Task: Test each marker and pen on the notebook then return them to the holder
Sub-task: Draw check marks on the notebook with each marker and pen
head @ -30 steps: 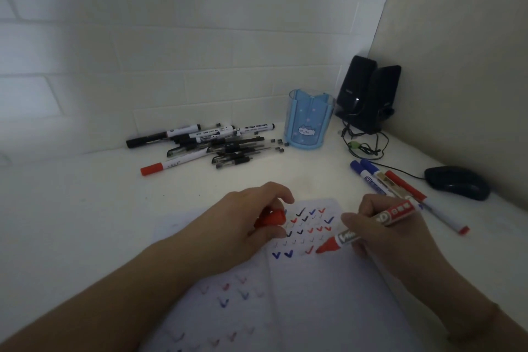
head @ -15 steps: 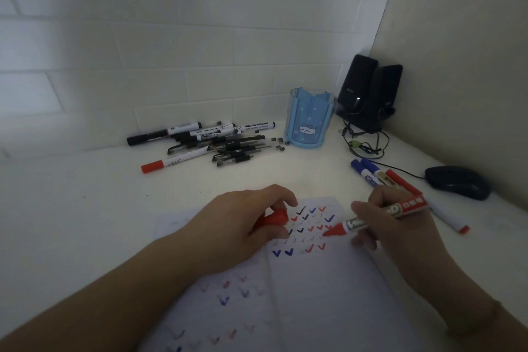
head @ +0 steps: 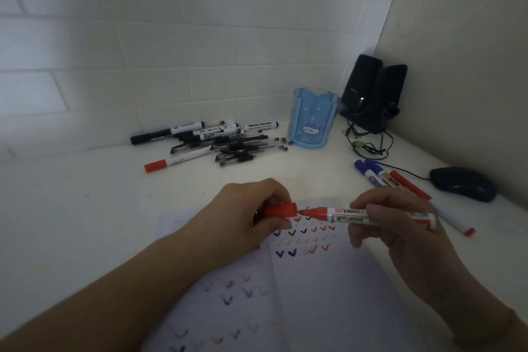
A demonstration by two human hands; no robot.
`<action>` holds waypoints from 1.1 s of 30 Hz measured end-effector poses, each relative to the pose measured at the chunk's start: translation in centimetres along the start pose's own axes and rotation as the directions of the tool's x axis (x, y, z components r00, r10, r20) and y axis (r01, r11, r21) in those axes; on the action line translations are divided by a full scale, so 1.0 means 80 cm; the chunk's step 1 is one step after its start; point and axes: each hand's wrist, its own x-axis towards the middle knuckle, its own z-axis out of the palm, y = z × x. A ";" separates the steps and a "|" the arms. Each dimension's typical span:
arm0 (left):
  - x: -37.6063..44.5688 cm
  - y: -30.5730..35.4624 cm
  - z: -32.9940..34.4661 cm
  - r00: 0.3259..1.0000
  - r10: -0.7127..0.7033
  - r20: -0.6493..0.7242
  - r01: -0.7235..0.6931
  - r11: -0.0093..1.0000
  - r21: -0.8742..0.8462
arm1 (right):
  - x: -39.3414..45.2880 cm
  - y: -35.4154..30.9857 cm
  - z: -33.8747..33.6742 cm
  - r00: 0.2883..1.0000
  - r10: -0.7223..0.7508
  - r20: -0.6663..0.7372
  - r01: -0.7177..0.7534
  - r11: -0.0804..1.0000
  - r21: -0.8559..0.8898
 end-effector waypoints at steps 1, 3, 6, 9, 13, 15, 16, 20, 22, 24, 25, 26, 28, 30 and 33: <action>-0.001 0.001 0.000 1.000 0.013 0.006 -0.013 1.000 -0.001 | -0.001 -0.001 0.002 1.000 0.006 -0.001 -0.006 1.000 -0.018; -0.002 0.001 0.002 0.998 0.066 0.019 -0.067 0.998 0.019 | -0.002 -0.003 0.006 1.000 0.024 0.007 -0.024 0.998 -0.060; -0.005 0.005 0.004 0.987 0.159 0.019 -0.160 0.987 0.029 | -0.005 -0.005 0.013 0.998 0.054 0.035 -0.049 0.993 -0.112; -0.007 0.008 0.005 0.983 0.182 0.014 -0.182 0.983 0.003 | -0.006 -0.005 0.017 0.996 0.068 0.052 -0.063 0.993 -0.104; -0.007 0.007 0.007 0.988 0.151 -0.038 -0.153 0.987 -0.044 | -0.008 -0.006 0.020 0.997 0.059 0.056 -0.054 0.995 -0.089; -0.007 0.007 0.007 0.990 0.132 -0.054 -0.135 0.988 -0.072 | -0.007 -0.005 0.022 0.998 0.055 0.044 -0.050 0.994 -0.097; -0.007 0.007 0.007 0.990 0.129 -0.058 -0.133 0.988 -0.081 | -0.007 -0.005 0.023 0.998 0.056 0.035 -0.052 0.993 -0.103; -0.004 0.005 0.005 0.987 0.140 -0.073 -0.146 0.986 -0.082 | -0.005 -0.006 0.022 0.996 0.068 0.060 -0.058 0.985 -0.164; 0.004 0.003 0.003 0.988 0.134 -0.079 -0.143 0.983 -0.116 | -0.002 -0.014 0.020 0.995 0.064 0.074 -0.044 0.968 -0.246; 0.009 0.000 0.001 0.982 0.148 -0.117 -0.157 0.985 -0.066 | 0.001 -0.017 0.013 0.998 0.010 0.057 0.007 0.954 -0.300; 0.010 -0.002 0.000 0.977 0.158 -0.141 -0.164 0.986 -0.029 | 0.001 -0.017 0.008 0.999 -0.022 0.039 0.033 0.952 -0.303; 0.009 -0.005 -0.002 0.974 0.161 -0.158 -0.163 0.987 0.000 | 0.001 -0.017 0.003 0.999 -0.042 0.014 0.044 0.952 -0.301; 0.005 -0.010 -0.004 0.976 0.145 -0.163 -0.141 0.989 0.034 | 0.000 -0.013 -0.006 0.997 -0.078 -0.021 0.063 0.913 -0.402; 0.002 -0.012 -0.002 0.981 0.136 -0.135 -0.129 0.990 0.063 | 0.000 -0.009 -0.007 0.994 -0.094 0.062 0.112 0.785 -0.609; 0.006 -0.015 -0.003 0.981 0.137 -0.134 -0.112 0.978 0.175 | 0.001 -0.003 -0.005 0.988 -0.055 0.146 0.152 0.561 -0.814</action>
